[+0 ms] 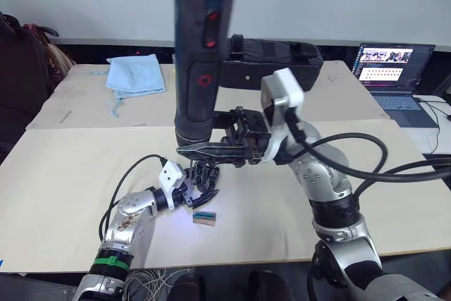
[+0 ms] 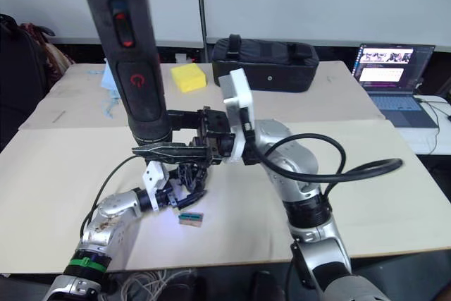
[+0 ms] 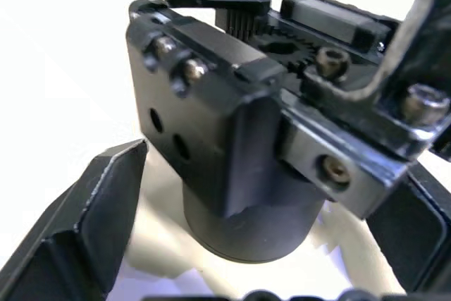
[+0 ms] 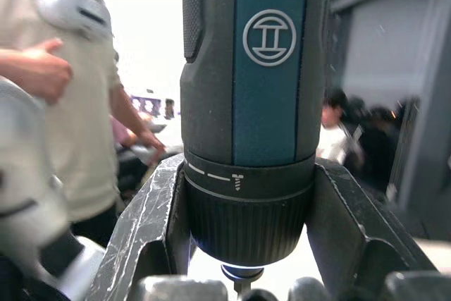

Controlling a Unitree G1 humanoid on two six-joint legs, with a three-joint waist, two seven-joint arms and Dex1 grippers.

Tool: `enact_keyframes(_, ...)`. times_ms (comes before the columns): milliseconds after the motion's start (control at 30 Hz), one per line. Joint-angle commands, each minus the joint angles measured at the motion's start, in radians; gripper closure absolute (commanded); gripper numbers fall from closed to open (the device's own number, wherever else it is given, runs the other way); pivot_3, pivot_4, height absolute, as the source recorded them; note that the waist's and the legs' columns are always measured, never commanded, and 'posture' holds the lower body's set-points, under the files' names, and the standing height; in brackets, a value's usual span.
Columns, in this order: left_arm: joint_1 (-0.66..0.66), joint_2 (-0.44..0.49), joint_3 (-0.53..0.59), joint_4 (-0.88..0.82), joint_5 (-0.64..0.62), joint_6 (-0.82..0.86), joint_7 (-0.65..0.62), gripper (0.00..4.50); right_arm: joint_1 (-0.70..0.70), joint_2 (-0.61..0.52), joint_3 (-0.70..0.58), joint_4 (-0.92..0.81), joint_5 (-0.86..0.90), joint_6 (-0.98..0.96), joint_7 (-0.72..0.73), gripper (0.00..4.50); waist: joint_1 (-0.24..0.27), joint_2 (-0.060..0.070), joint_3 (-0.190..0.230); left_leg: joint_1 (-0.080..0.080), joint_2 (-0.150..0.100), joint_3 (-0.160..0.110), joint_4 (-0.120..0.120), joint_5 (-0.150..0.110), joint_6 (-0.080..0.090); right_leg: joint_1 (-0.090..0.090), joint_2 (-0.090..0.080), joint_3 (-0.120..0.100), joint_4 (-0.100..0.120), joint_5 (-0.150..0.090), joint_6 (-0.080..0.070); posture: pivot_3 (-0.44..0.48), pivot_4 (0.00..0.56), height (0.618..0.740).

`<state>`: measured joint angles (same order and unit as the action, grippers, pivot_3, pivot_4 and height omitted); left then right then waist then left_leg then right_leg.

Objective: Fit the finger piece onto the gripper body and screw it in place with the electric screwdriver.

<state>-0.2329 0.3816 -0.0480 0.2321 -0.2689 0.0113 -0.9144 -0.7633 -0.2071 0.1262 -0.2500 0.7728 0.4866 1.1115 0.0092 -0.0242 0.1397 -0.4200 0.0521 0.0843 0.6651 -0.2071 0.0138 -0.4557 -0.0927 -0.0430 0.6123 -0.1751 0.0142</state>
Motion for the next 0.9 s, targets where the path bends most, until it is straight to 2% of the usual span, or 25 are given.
enact_keyframes(33, 0.079, 0.020, 0.057, -0.023, -0.038, 0.025, 0.014, 0.02, 0.010, -0.077, -0.088, -0.083, 0.084, 0.043, 0.003, 2.60, -0.006, 0.000, 0.000, 0.000, 0.000, 0.000, 0.000, 0.000, 0.000, 0.000, 0.000, 0.000, 0.000, 0.000, 0.000, 0.000, 0.150, 0.740)
enact_keyframes(267, 0.234, 0.159, 0.246, -0.167, -0.206, 0.011, -0.102, 0.02, 0.060, -0.385, -0.257, -0.088, 0.198, 0.209, 0.010, 2.60, -0.026, -0.001, 0.004, 0.000, 0.001, 0.000, -0.005, 0.000, 0.000, -0.004, 0.000, 0.001, -0.002, -0.001, -0.002, 0.000, 0.150, 0.740)
enact_keyframes(333, 0.285, 0.217, 0.291, -0.202, -0.257, 0.024, -0.181, 0.02, 0.067, -0.500, -0.312, -0.049, 0.261, 0.325, 0.002, 2.60, -0.022, -0.001, 0.010, -0.001, 0.001, -0.001, -0.005, 0.000, 0.000, -0.006, 0.000, 0.001, -0.002, -0.002, -0.003, 0.000, 0.150, 0.740)
enact_keyframes(400, 0.342, 0.289, 0.352, -0.248, -0.308, 0.022, -0.271, 0.02, 0.086, -0.700, -0.326, 0.034, 0.261, 0.517, 0.005, 2.60, -0.016, -0.001, 0.016, -0.003, 0.001, 0.000, -0.005, 0.000, 0.000, -0.008, 0.000, 0.001, -0.002, -0.002, -0.003, 0.000, 0.150, 0.740)
enact_keyframes(467, 0.373, 0.345, 0.389, -0.280, -0.339, 0.016, -0.338, 0.02, 0.115, -0.843, -0.282, 0.083, 0.186, 0.572, 0.016, 2.60, -0.005, -0.001, 0.017, -0.004, 0.000, 0.000, -0.005, -0.002, -0.004, -0.009, -0.004, 0.000, -0.003, -0.003, -0.003, 0.000, 0.150, 0.740)
enact_keyframes(500, 0.380, 0.362, 0.396, -0.289, -0.349, 0.018, -0.360, 0.02, 0.123, -0.879, -0.261, 0.098, 0.157, 0.570, 0.022, 2.60, -0.001, -0.002, 0.017, -0.005, 0.000, 0.001, -0.005, -0.005, -0.008, -0.009, -0.006, 0.000, -0.005, -0.003, -0.003, 0.000, 0.150, 0.740)
enact_keyframes(600, 0.392, 0.431, 0.427, -0.313, -0.374, 0.029, -0.439, 0.02, 0.149, -1.046, -0.079, 0.164, -0.032, 0.577, 0.072, 2.60, 0.001, 0.001, 0.020, -0.007, -0.002, 0.003, -0.005, -0.005, -0.008, -0.011, -0.009, 0.001, -0.007, -0.004, -0.002, 0.000, 0.150, 0.740)
enact_keyframes(633, 0.389, 0.455, 0.437, -0.307, -0.377, 0.033, -0.462, 0.02, 0.142, -1.079, -0.009, 0.199, -0.086, 0.605, 0.082, 2.60, 0.001, 0.002, 0.021, -0.008, -0.003, 0.004, -0.005, -0.006, -0.008, -0.012, -0.009, 0.002, -0.007, -0.004, -0.001, 0.000, 0.150, 0.740)
enact_keyframes(700, 0.367, 0.484, 0.439, -0.278, -0.365, 0.026, -0.485, 0.02, 0.088, -1.062, 0.096, 0.298, -0.176, 0.677, 0.032, 2.60, 0.000, 0.000, 0.022, -0.011, -0.002, 0.005, -0.005, -0.006, -0.007, -0.015, -0.009, 0.002, -0.007, -0.003, 0.000, 0.000, 0.150, 0.740)
enact_keyframes(900, 0.315, 0.487, 0.421, -0.224, -0.367, 0.078, -0.480, 0.02, 0.021, -0.962, 0.263, 0.486, -0.403, 0.573, 0.025, 2.60, -0.013, 0.002, 0.024, -0.015, -0.002, 0.009, -0.005, -0.001, 0.001, -0.019, -0.004, 0.003, -0.006, -0.002, 0.002, 0.000, 0.150, 0.740)
